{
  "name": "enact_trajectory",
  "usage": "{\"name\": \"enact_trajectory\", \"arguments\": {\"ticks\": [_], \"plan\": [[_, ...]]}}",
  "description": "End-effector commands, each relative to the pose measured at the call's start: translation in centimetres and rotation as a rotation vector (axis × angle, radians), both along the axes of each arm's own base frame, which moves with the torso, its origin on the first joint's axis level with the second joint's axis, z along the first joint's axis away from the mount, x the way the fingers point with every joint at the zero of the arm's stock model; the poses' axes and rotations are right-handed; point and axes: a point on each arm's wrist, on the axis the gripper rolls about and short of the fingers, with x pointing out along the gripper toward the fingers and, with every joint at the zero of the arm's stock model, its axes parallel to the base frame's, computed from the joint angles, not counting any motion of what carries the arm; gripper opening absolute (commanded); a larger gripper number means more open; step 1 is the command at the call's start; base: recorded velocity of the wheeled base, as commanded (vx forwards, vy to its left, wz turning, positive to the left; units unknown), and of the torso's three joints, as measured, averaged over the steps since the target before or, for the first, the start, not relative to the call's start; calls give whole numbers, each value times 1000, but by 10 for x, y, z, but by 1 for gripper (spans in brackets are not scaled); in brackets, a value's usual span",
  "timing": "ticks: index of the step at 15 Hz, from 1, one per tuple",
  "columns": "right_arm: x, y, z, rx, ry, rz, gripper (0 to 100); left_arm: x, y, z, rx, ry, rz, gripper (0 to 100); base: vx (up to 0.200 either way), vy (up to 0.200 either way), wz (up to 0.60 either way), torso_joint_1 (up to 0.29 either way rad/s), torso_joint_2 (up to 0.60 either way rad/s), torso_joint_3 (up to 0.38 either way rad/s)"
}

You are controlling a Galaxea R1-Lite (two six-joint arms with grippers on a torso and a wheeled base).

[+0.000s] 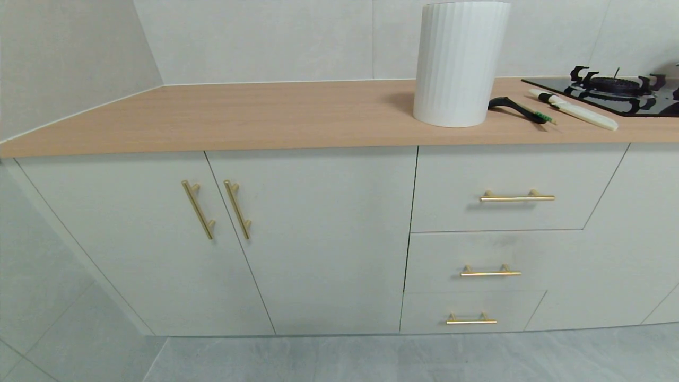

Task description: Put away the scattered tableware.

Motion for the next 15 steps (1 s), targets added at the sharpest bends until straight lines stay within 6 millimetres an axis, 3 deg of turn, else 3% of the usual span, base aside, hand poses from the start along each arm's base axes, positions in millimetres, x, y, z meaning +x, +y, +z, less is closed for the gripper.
{"name": "enact_trajectory", "arguments": {"ticks": [1,2,6,8,11,15], "plan": [[25,1,37,-28,128,57,100,0,0,0,0,0,1,100,0,0,0,0,0,0],[35,1,42,-33,180,62,100,0,0,0,0,0,1,100,0,0,0,0,0,0],[134,14,60,-50,569,162,100,0,0,0,0,0,1,100,0,0,0,0,0,0],[183,22,58,-55,639,174,100,0,0,0,0,0,1,100,0,0,0,0,0,0],[251,30,37,-54,697,166,100,0,0,0,0,0,1,100,0,0,0,0,0,0],[288,33,-1,-69,731,117,100,0,0,0,0,0,1,100,0,0,0,0,0,0]]}}
